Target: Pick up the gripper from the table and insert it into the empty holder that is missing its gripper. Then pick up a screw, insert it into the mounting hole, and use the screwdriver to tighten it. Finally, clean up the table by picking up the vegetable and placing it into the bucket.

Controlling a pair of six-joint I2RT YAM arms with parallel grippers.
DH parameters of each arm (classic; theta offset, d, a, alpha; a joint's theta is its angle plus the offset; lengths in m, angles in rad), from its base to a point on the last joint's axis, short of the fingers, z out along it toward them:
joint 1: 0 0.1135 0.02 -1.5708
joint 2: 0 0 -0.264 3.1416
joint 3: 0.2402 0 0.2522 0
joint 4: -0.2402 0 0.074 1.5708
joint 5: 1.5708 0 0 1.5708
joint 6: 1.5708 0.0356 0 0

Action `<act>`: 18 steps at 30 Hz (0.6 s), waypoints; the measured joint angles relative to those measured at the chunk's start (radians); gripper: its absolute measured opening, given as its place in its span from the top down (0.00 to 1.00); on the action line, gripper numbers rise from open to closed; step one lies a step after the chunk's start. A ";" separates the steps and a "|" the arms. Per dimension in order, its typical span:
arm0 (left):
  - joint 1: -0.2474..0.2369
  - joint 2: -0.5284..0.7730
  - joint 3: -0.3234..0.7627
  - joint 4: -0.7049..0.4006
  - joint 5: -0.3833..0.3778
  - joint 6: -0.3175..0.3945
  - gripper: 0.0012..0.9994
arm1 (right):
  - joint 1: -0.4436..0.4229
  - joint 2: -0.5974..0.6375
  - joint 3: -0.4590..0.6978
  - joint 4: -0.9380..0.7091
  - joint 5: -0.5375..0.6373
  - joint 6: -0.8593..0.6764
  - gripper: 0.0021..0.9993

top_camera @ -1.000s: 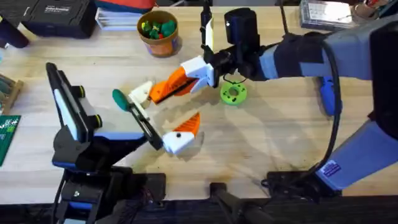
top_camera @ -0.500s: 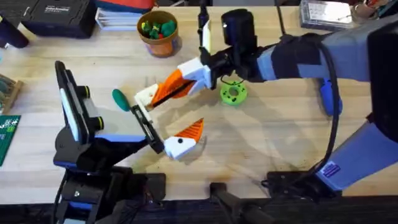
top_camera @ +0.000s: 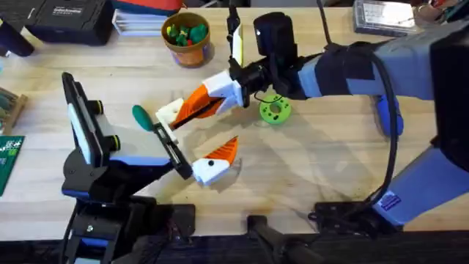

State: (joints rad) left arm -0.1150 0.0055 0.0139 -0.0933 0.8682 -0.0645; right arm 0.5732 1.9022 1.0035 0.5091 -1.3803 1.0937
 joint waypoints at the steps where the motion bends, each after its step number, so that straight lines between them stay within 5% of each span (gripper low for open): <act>1: 0.000 0.001 0.000 0.000 -0.001 -0.001 0.01 | 0.001 0.000 0.000 0.000 0.005 0.003 0.99; 18: 0.008 0.008 0.000 0.001 -0.025 -0.019 0.01 | 0.012 0.000 0.004 0.007 0.064 0.014 0.99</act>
State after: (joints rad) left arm -0.1074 0.0132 0.0139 -0.0921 0.8430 -0.0835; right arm 0.5854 1.9022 1.0073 0.5157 -1.3159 1.1080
